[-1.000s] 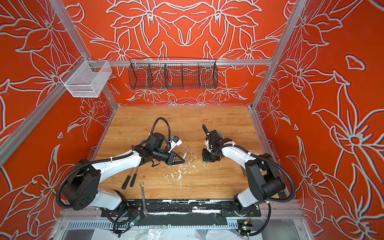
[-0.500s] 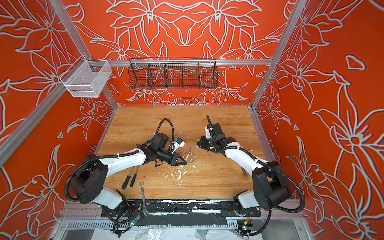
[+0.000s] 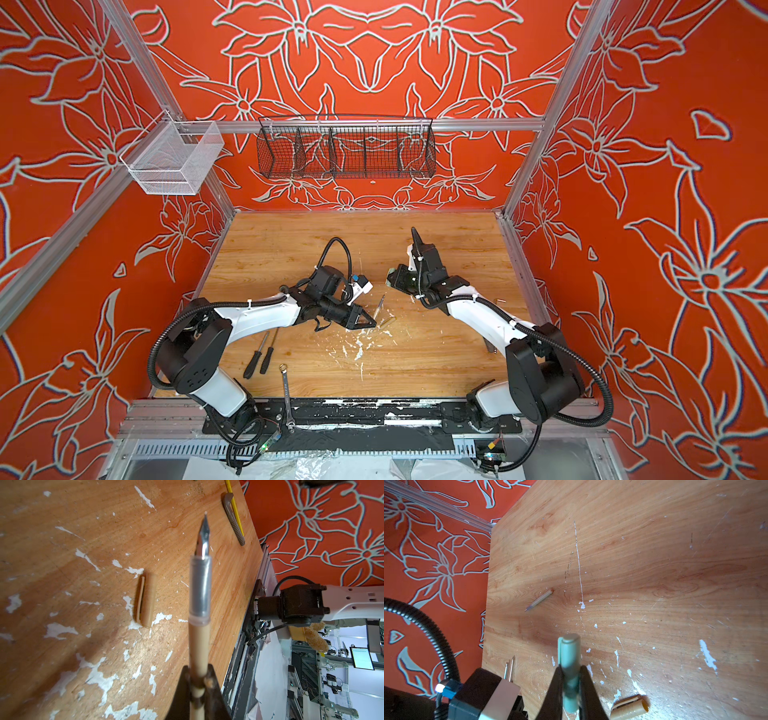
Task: Insert the pens into the pen caps
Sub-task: 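Carry the green cap over the pen nib held by the left gripper, then push the green cap down onto the beige pen nib while the left gripper holds it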
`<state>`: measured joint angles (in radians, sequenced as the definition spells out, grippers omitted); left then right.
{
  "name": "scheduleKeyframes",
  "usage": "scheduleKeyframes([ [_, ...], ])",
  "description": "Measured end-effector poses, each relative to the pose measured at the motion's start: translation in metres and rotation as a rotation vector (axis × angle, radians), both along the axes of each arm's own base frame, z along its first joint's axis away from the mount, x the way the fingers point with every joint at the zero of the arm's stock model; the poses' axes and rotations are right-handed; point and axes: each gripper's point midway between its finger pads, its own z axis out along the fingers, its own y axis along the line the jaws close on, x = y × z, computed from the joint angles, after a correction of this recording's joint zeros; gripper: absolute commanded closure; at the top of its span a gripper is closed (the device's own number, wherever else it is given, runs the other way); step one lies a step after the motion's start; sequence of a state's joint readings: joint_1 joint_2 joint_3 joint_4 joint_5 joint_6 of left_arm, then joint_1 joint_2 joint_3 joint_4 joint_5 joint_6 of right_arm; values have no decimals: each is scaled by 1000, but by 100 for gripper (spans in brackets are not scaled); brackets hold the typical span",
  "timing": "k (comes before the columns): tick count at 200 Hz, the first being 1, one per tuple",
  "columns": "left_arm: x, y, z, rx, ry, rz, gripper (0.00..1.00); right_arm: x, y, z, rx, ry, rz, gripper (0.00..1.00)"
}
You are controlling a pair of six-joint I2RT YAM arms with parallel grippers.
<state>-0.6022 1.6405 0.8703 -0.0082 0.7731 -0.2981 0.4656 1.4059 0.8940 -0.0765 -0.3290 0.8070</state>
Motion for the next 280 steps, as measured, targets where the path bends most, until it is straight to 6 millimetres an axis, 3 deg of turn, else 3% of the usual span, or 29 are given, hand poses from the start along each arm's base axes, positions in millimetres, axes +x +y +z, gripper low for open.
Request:
scheduleKeyframes([
  [280,27,8,5,-17,-36,93,100,-9,29,-1,-23,-41,65,93],
])
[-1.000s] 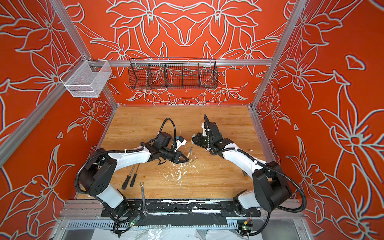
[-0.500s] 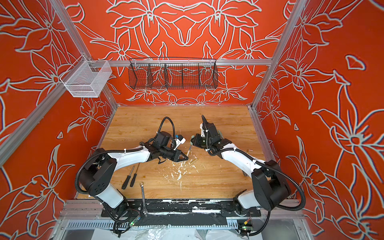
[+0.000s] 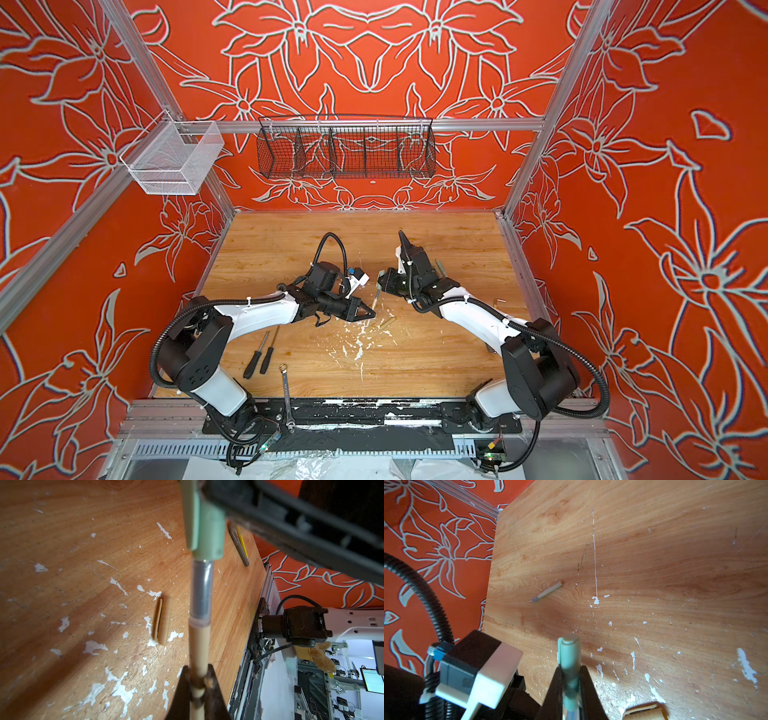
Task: Insert the pens into the pen caps
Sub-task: 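Push the green cap down onto the beige pen nib while the left gripper holds it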
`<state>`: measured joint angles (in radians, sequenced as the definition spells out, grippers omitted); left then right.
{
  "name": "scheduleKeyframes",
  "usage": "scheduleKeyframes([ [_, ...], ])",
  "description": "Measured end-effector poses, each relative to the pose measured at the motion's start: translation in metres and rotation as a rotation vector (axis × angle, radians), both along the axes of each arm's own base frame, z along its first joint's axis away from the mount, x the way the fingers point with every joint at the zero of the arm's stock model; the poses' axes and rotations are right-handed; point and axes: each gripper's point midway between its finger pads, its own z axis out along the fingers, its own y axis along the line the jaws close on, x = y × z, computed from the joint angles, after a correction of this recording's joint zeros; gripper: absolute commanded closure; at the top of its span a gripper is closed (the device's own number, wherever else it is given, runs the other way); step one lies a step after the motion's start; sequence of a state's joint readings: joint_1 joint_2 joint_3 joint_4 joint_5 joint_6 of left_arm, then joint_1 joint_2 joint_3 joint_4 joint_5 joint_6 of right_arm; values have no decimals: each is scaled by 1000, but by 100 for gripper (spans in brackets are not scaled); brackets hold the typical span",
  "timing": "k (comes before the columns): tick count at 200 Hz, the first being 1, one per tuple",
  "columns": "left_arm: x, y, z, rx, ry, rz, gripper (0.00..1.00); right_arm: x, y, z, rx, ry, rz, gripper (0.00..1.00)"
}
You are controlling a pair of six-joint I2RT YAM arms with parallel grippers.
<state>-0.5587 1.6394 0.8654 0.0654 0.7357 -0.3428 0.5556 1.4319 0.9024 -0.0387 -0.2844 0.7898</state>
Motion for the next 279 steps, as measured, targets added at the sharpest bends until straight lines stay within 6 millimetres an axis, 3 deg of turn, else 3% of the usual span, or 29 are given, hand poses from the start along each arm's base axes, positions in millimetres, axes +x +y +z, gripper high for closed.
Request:
scheduleKeyframes([
  [106,5,9,7,-8,1,42,100,3,8,5,-7,-55,-17,94],
  [279,10,18,11,1,-7,75,100,-14,27,-9,40,15,66,100],
])
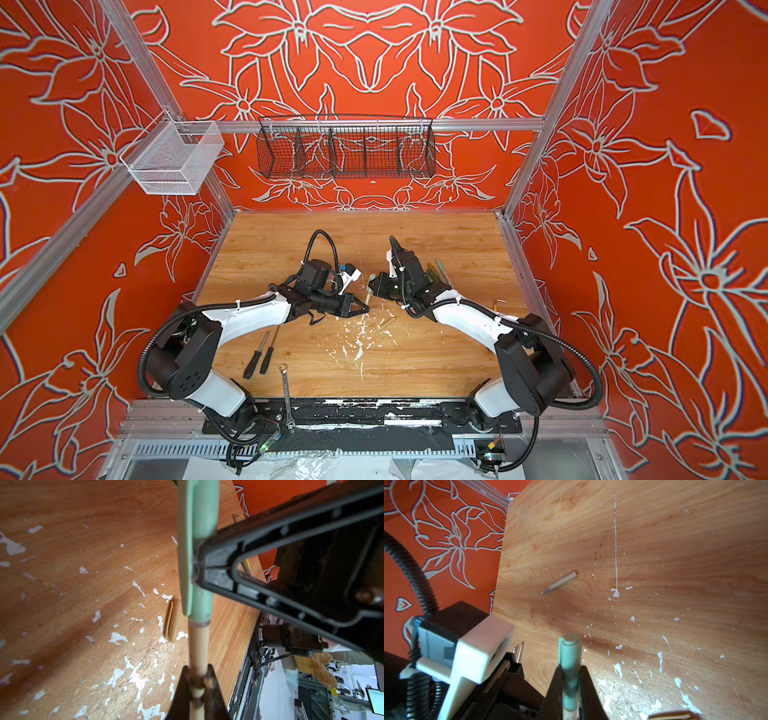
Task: Insert the pens into the pen caps
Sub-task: 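Push the green cap down onto the beige pen nib while the left gripper holds it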
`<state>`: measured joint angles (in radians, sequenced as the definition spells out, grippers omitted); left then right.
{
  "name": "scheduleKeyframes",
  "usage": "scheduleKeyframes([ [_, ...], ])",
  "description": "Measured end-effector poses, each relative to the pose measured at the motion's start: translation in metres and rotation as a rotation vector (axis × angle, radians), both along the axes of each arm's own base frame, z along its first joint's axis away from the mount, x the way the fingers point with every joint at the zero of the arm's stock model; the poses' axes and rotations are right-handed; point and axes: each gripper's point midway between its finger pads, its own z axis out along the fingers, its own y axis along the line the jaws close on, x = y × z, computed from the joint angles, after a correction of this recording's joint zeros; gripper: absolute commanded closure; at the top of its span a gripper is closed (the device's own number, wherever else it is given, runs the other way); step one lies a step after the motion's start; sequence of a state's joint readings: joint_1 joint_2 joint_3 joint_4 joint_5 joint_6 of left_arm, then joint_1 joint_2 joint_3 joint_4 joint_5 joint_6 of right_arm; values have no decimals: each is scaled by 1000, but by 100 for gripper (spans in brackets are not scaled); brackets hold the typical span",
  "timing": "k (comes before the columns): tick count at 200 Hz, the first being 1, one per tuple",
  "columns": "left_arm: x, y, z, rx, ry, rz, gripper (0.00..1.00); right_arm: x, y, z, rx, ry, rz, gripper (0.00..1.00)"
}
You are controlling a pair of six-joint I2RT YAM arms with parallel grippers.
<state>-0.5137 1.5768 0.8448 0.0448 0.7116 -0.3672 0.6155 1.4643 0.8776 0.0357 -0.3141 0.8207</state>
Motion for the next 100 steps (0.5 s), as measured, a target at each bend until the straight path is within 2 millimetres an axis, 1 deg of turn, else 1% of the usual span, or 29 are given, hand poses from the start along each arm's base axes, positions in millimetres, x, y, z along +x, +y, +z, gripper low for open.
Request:
scheduleKeyframes([
  [44,3,0,5,12,27,2,100,0,2,-3,37,-20,4,100],
  [100,9,-3,5,43,72,-3,100,3,1,-4,72,-50,-24,100],
])
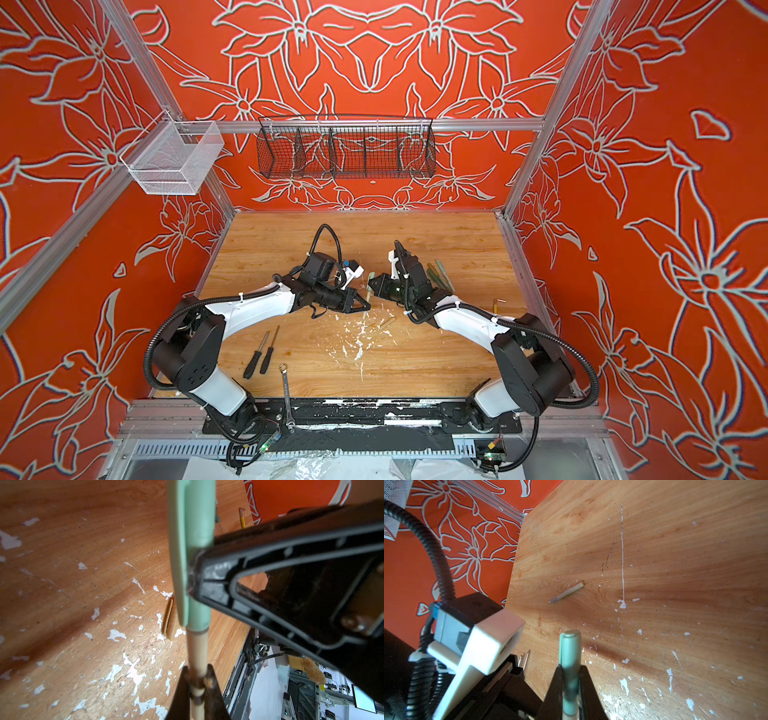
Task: Insert the pens into the pen caps
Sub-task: 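Push the green cap down onto the beige pen nib while the left gripper holds it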
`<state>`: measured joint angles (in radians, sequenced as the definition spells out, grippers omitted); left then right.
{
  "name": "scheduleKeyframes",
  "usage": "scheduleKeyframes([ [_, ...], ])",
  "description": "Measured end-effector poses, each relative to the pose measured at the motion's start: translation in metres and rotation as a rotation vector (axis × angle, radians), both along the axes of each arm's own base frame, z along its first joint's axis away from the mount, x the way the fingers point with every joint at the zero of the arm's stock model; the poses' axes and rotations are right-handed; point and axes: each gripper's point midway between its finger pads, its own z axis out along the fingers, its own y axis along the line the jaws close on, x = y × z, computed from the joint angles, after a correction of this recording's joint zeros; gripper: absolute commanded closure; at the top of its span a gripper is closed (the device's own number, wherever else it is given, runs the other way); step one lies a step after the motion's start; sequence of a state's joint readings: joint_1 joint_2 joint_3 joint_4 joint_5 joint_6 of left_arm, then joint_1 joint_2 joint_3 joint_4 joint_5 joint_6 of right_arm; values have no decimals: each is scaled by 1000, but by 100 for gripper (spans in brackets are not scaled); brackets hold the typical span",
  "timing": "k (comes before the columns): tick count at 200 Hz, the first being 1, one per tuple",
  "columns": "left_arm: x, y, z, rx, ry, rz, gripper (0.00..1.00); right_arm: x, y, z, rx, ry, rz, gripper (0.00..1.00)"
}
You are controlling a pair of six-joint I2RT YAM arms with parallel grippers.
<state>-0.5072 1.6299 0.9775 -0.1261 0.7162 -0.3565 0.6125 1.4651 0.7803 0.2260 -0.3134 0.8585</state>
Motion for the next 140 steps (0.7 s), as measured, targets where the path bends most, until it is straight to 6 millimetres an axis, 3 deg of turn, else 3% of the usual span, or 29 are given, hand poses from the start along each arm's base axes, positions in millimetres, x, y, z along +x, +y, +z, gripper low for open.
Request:
scheduleKeyframes([
  [103,10,2,8,-25,-47,6,100,9,1,14,6,-27,-45,100],
  [140,12,6,1,83,-146,-6,100,11,3,10,17,-11,-51,100],
])
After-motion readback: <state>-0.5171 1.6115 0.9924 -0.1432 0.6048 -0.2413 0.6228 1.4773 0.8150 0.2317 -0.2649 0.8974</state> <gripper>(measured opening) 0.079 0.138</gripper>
